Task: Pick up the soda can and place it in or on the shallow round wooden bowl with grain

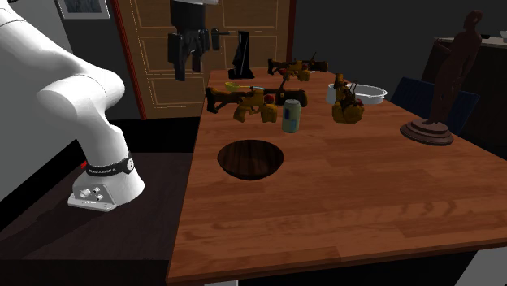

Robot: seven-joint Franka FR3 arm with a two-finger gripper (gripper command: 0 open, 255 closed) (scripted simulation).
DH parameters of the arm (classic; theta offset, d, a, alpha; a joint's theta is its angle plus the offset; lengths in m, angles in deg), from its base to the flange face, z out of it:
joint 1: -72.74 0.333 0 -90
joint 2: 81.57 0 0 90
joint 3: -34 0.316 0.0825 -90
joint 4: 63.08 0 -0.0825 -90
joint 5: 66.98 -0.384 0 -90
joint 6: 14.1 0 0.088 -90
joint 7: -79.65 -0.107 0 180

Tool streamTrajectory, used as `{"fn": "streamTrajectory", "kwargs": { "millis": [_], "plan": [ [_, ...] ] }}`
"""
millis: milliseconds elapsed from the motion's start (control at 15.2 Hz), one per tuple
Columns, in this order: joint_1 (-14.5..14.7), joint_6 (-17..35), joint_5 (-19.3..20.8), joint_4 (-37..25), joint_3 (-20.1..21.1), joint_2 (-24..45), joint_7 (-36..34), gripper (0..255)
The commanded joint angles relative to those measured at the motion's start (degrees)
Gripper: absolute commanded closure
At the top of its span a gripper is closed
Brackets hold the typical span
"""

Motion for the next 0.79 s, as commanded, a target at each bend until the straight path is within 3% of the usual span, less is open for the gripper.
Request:
{"fn": "streamTrajectory", "kwargs": {
  "millis": [0,726],
  "plan": [
    [0.0,0.0,0.0,0.0,0.0,0.0,0.0,0],
    [2.3,16.4,-4.1,-5.7,8.8,18.6,-11.3,0]
  ]
}}
